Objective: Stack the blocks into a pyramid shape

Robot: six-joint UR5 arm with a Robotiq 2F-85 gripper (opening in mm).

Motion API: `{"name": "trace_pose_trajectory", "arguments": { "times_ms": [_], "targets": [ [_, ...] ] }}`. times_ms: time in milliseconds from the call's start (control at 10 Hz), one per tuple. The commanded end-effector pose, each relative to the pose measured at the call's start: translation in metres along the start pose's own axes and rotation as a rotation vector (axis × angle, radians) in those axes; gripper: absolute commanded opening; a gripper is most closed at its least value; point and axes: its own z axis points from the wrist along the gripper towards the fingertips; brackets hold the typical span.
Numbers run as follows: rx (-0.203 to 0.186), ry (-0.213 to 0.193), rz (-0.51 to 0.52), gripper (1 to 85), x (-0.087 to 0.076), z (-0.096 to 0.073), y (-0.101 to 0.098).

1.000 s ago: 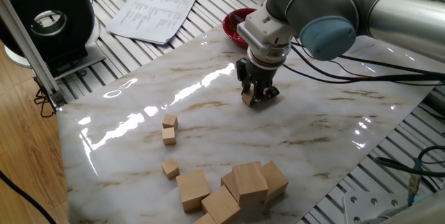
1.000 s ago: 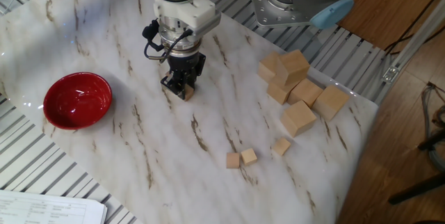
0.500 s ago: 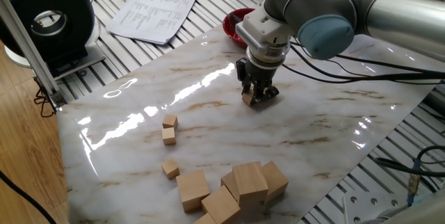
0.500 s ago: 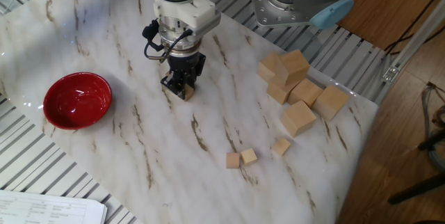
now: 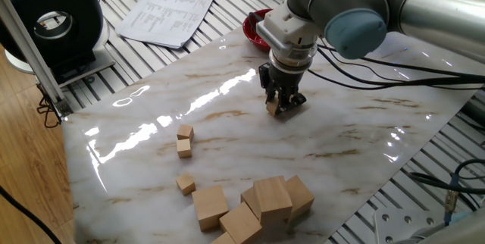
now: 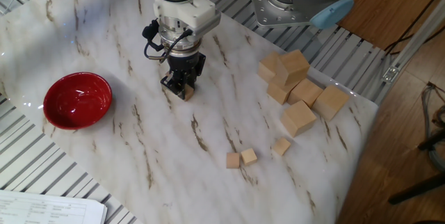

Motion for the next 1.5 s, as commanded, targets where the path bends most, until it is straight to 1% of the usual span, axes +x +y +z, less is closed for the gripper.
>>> {"name": "trace_pose_trajectory", "arguments": {
  "times_ms": [0,100,400,500,900,1400],
  "targets": [
    [-0.001,-0.019,0.014,13.3,-0.0039,-0.0027,-0.0007],
    [-0.008,-0.025,0.017,13.3,-0.0052,-0.0011,0.0004],
    [-0.035,-0.022,0.026,13.3,-0.0042,0.0001,0.0073],
    [-0.037,-0.017,0.024,13.0,-0.0026,0.0003,0.0079],
    [-0.04,-0.025,0.017,11.0,-0.0038,0.0007,0.0087],
    [-0.04,-0.019,0.02,11.7,-0.0023,0.0006,0.0085]
  ]
}}
